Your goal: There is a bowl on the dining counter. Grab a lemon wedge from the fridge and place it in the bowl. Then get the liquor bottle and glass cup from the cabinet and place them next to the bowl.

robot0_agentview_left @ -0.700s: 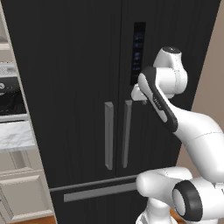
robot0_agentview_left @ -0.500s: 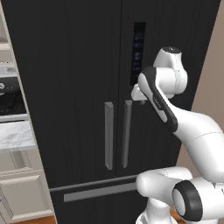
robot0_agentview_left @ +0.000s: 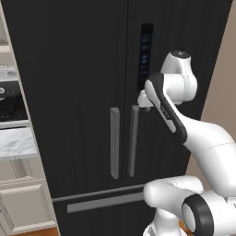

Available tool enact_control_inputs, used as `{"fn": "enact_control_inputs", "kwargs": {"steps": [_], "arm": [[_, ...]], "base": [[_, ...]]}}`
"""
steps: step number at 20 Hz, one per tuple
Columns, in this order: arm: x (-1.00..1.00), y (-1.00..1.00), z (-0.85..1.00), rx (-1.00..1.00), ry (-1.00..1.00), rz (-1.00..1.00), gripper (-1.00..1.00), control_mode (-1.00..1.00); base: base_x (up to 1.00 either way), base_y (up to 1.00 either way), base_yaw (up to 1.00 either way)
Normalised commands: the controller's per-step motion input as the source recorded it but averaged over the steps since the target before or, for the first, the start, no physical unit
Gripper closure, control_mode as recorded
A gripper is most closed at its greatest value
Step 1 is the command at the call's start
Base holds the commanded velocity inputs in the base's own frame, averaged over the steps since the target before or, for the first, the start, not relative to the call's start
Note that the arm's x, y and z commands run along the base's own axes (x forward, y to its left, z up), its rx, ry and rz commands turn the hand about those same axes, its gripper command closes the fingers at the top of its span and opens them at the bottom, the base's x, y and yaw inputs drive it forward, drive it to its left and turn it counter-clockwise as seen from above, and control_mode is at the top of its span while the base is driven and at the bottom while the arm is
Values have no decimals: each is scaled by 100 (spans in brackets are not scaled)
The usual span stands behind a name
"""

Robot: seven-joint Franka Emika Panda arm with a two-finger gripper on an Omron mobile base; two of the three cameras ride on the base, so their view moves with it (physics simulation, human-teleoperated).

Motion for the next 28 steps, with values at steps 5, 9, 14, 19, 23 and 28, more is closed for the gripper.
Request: {"fn": "enact_control_inputs", "kwargs": {"steps": [5,9,14,19,23,28], "arm": [[-11,47,-61,0,-31,-8,-100,-100],[0,45,-46,0,-8,-11,-100,-100],[0,22,-14,0,0,-11,-100,-100],[0,27,-8,0,0,-6,-100,100],[0,0,0,0,0,0,-100,100],[0,0,0,0,0,0,-100,100]], "base": [[0,0,0],[0,0,0],[0,0,0],[-3,7,-1],[-37,40,-1],[-39,32,0]]}}
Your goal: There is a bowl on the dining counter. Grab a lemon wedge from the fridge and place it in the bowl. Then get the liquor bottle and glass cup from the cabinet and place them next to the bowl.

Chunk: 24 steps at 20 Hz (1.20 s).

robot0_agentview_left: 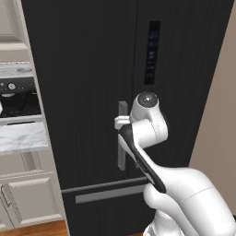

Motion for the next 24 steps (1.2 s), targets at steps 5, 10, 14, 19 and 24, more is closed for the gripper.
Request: {"fn": "enact_control_inputs", "kwargs": {"steps": [5,10,14,19,24], "arm": [[0,0,0,0,0,0,-100,100],[0,0,0,0,0,0,-100,100],[0,0,0,0,0,0,-100,100],[37,-28,-6,0,0,0,-100,-100],[88,-66,-15,2,0,1,-100,-100]], "base": [[-34,4,0],[-53,0,0],[-28,0,0],[-1,0,0],[0,0,0]]}}
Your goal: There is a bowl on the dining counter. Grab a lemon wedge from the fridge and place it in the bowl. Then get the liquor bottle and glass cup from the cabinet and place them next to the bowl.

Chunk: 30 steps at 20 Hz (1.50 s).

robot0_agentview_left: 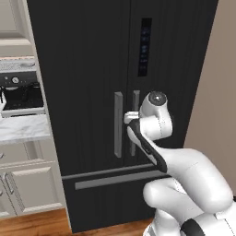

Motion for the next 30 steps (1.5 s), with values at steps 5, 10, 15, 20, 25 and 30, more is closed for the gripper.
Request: {"fn": "enact_control_inputs", "kwargs": {"steps": [5,10,15,20,25,30], "arm": [[63,-15,-17,0,-6,14,-100,-100],[38,5,-25,0,-14,9,-100,-100],[20,25,-40,0,-19,1,-100,-100],[31,9,-25,0,-4,0,-100,-100],[41,0,-11,0,-1,0,-100,-100],[43,0,-3,0,-3,0,-100,-100]], "base": [[0,0,0],[0,0,0],[0,0,0],[0,0,0],[0,0,0],[0,0,0]]}}
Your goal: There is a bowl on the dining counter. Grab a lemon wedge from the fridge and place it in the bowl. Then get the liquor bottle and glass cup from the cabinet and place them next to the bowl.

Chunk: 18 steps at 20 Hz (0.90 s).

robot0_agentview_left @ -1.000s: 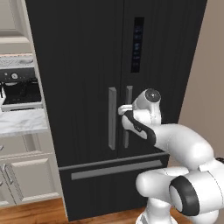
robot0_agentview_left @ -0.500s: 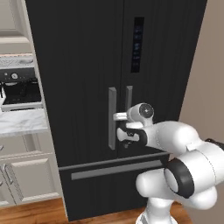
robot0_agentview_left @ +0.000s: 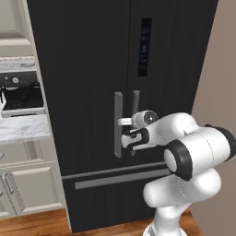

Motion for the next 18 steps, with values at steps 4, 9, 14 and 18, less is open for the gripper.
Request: {"fn": "enact_control_inputs", "kwargs": {"steps": [4,9,14,18], "arm": [[43,0,-7,0,-4,0,-100,-100],[38,0,-3,0,-5,0,100,-100],[-8,-2,5,0,0,-5,100,-100],[-78,-26,35,0,0,-15,100,-100]], "base": [[0,0,0],[0,0,0],[0,0,0],[0,0,0]]}}
